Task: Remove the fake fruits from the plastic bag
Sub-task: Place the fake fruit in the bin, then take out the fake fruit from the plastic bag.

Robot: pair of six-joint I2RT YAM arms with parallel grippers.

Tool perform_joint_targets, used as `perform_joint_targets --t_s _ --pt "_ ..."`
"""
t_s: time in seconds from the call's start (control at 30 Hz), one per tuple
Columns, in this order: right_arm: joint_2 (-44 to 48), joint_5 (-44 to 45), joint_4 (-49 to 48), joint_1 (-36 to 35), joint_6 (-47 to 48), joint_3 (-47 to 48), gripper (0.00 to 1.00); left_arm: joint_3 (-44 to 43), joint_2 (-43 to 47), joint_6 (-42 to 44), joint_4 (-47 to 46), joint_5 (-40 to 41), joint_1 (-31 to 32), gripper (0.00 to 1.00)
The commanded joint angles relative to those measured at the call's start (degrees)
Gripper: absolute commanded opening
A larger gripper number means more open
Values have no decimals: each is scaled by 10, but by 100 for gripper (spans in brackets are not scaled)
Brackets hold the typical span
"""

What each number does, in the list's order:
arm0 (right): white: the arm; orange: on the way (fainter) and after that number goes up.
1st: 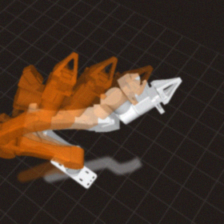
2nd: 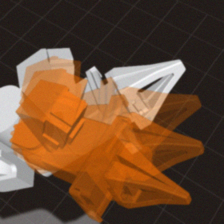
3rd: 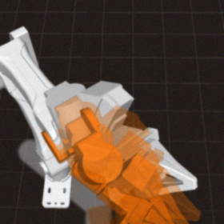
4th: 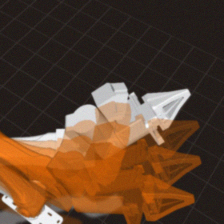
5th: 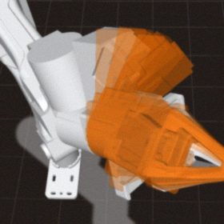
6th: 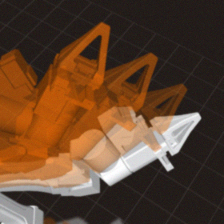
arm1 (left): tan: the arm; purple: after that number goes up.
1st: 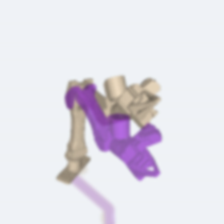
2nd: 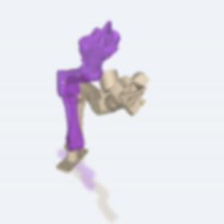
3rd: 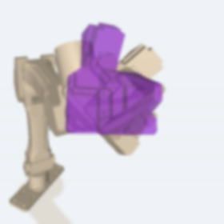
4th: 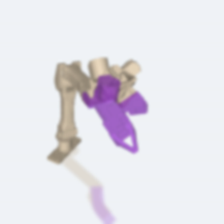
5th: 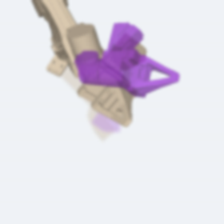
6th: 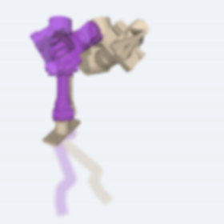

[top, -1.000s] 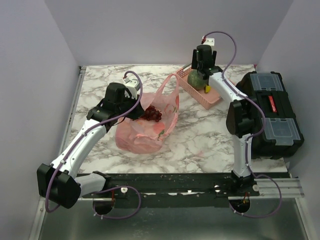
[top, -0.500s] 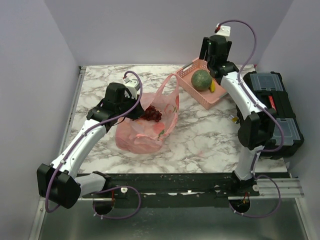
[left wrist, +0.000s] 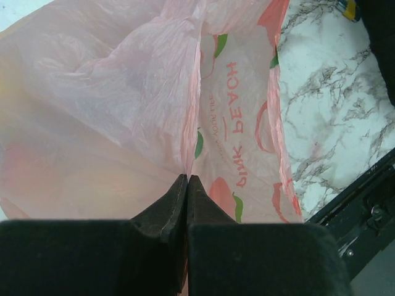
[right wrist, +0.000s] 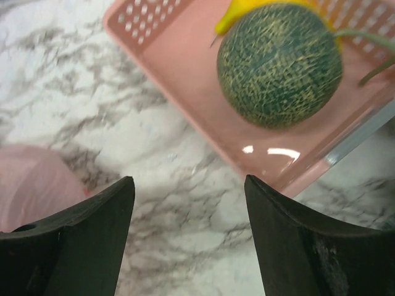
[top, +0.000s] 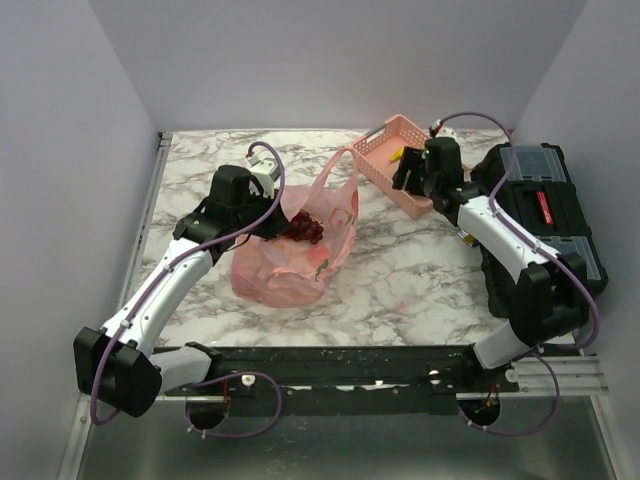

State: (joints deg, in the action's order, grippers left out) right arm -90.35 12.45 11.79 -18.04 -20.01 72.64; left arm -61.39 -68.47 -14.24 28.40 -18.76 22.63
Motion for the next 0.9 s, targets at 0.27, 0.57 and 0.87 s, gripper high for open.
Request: perform_joint_targets --t_s 0.27,0.57,0.87 --pt "138 -278 -135 -55 -95 -191 73 -9 13 -1 -8 -8 3 0" --pt "204 -230 -228 -240 -76 -220 74 -10 10 -2 -7 -10 3 0" --pt "-7 -170 -143 -250 -38 -82 68 -9 10 -3 -8 -12 3 0"
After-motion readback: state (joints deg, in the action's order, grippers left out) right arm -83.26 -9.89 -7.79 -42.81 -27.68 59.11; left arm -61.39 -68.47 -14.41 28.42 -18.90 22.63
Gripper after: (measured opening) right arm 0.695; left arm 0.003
